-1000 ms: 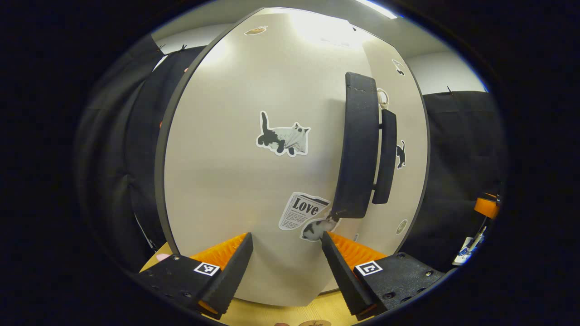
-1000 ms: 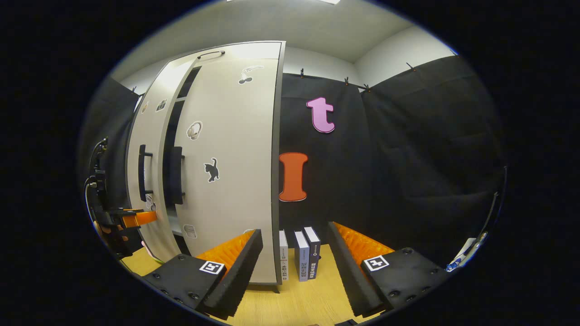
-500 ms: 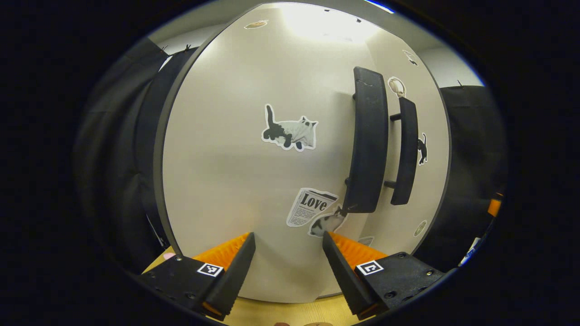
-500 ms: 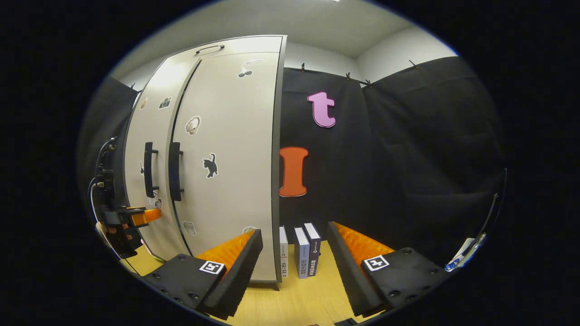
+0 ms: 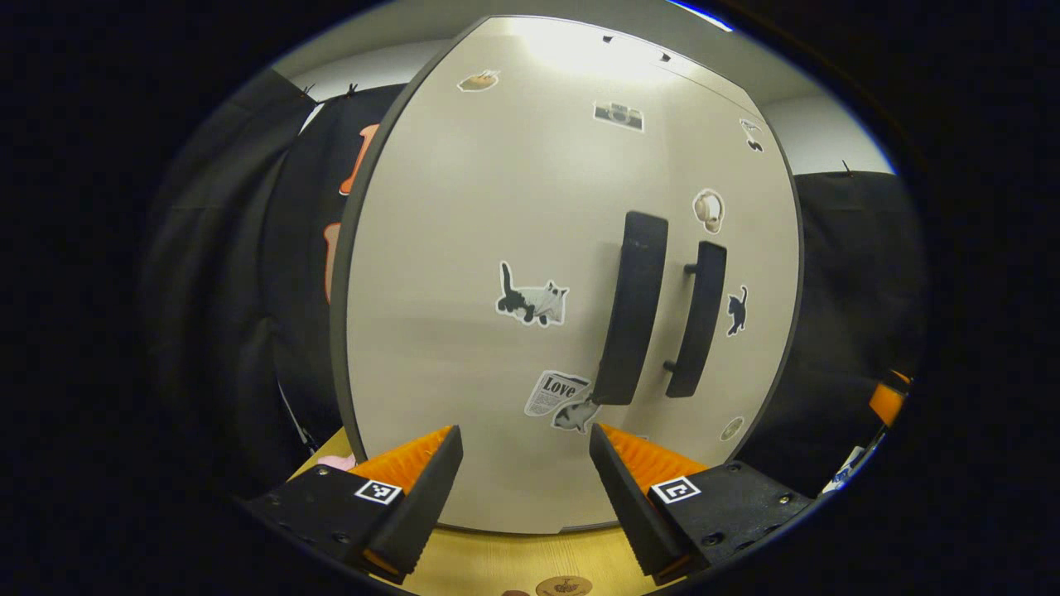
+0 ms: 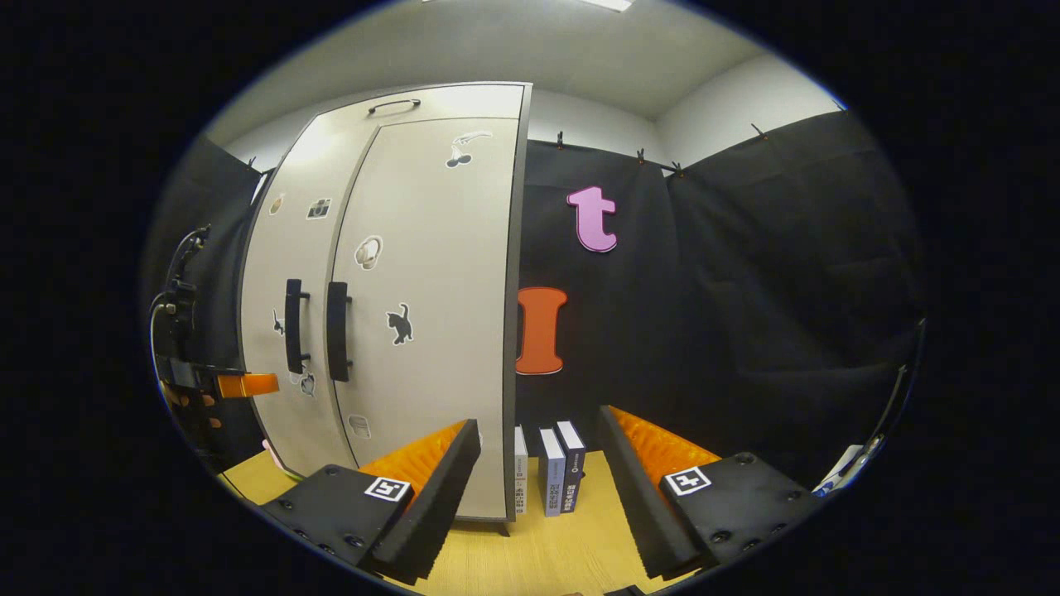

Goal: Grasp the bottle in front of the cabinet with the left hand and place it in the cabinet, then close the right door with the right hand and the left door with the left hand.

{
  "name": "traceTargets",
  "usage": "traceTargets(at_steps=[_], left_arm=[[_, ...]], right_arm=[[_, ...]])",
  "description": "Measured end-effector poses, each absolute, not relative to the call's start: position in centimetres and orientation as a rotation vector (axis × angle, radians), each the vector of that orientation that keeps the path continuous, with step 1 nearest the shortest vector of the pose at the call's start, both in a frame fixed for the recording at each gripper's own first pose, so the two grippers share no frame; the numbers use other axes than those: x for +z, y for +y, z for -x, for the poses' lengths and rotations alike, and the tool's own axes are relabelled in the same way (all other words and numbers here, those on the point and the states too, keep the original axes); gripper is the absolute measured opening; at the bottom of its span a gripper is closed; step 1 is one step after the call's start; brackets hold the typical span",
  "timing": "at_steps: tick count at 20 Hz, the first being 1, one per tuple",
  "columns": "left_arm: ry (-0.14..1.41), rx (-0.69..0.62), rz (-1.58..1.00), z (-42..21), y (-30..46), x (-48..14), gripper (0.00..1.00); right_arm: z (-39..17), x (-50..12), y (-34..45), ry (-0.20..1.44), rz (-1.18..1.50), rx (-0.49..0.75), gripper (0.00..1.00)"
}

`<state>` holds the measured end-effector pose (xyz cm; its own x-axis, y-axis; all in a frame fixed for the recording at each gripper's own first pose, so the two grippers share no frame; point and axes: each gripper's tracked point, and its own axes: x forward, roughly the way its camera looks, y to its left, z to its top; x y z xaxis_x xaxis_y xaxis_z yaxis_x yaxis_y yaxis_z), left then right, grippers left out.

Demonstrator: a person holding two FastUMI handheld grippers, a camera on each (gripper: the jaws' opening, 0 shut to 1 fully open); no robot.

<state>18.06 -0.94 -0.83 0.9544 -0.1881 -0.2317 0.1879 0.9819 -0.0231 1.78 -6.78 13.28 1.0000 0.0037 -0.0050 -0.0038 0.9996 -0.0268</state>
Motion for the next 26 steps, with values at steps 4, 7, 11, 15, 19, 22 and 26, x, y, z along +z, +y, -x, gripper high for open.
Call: traceTargets(at_steps=[4,7,11,15,19,22,26], left_arm=[[0.220,-0.206,0.020,-15.1,-0.3,3.1,0.94],[0.169,-0.182,0.021,-12.9,1.2,7.0,0.94],[0.132,-0.167,0.029,-10.1,3.5,11.4,0.94],[0.101,-0.143,0.067,-9.1,6.0,13.4,0.94],[0.094,-0.099,0.039,-8.5,8.2,13.4,0.94],[0.096,-0.089,0.038,-8.5,8.6,13.3,0.94],[0.097,-0.090,0.045,-8.8,8.4,13.0,0.94]], right_arm=[[-1.1,14.8,-6.4,-0.021,0.014,0.034,0.95],[-0.8,15.5,-6.0,-0.033,0.010,0.050,0.95],[-0.8,16.0,-5.4,-0.033,0.005,0.066,0.95],[-0.8,16.2,-4.6,-0.031,0.010,0.078,0.95],[-1.3,16.4,-3.9,-0.038,0.017,0.087,0.95],[-1.6,16.3,-3.4,-0.033,0.025,0.095,0.95],[-2.0,16.0,-3.6,-0.021,0.032,0.079,0.96]])
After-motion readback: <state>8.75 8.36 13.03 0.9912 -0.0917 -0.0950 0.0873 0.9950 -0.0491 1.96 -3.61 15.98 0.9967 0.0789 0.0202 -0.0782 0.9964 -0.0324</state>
